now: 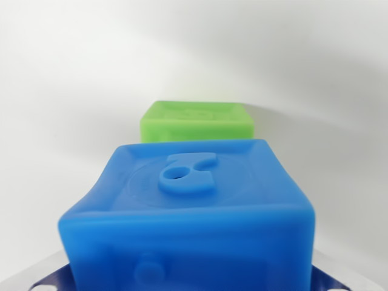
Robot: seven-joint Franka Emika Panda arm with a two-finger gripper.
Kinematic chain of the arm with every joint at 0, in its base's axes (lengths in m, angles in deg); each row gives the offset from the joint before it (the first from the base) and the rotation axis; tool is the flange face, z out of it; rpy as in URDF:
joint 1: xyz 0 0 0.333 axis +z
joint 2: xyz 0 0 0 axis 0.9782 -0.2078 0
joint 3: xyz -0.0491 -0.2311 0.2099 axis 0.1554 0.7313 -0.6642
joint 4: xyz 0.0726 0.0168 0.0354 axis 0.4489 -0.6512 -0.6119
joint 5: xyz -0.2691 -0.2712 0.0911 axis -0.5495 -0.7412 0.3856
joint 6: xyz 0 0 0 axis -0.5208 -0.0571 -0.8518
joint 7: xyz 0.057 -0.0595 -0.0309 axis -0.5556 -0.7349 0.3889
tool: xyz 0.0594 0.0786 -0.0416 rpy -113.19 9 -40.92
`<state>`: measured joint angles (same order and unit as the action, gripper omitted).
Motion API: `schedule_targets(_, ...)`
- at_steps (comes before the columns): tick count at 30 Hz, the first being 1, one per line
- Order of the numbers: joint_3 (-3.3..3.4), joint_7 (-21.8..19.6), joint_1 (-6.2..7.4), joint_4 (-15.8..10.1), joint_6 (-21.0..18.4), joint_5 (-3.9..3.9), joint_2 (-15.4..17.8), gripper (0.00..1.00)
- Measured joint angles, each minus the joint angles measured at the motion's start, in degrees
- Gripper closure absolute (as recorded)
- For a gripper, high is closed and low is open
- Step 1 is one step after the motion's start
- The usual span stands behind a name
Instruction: Stack cube
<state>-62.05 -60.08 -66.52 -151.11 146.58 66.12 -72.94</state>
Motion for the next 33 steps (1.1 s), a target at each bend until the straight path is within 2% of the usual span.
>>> schedule_targets(20,0.97,-0.35,0.84,0.44,3.45,-0.48,-3.82,1.0)
schedule_targets(21,0.99,-0.35,0.86,0.45,3.48,-0.48,-3.84,0.0)
schedule_targets(33,1.02,-0.35,0.91,0.47,3.5,-0.48,-3.83,0.0)
